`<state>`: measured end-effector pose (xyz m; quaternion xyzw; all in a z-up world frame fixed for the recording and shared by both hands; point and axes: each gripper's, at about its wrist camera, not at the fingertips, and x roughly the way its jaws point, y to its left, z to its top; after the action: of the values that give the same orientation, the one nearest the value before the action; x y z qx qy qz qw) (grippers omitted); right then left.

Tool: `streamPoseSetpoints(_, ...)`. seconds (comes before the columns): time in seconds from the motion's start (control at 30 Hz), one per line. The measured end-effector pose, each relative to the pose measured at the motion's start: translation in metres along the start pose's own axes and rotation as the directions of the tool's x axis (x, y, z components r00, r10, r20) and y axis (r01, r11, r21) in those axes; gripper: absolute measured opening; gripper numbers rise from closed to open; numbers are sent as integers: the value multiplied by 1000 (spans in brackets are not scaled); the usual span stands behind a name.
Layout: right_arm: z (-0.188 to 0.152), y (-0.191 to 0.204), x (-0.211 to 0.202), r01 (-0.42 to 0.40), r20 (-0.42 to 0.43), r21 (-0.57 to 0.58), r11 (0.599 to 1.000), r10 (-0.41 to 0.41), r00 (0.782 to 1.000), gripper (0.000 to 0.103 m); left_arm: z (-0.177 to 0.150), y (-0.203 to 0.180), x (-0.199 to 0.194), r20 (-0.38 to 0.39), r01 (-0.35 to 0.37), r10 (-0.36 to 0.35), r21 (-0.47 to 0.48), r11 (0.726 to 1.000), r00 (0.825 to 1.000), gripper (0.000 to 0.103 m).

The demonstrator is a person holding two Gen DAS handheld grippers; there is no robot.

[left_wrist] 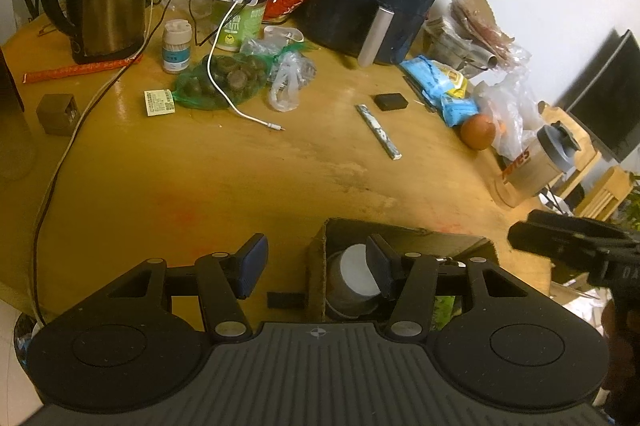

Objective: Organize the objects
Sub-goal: 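Lower the pin plug into the box and open the right tool, then withdraw both open tools from the box back over the table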

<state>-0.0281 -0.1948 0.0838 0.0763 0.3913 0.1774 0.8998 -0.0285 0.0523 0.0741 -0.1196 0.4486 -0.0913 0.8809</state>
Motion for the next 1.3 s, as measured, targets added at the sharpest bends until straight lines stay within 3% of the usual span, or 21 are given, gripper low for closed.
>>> streamPoseSetpoints(0.17,-2,-6,-1,82,7,24,996,-83,997,97,0,2,1,-5,4,-4,1,1000,1000,53)
streamPoseSetpoints(0.53,-2,-21,-6,166,-2,30,986,-166,986,103,8,-16,13,-18,43,-42,47,998,999,53)
streamPoseSetpoints(1.3,31,-90,24,212,-27,46,976,-211,977,103,49,-50,55,-33,15,-12,76,997,999,54)
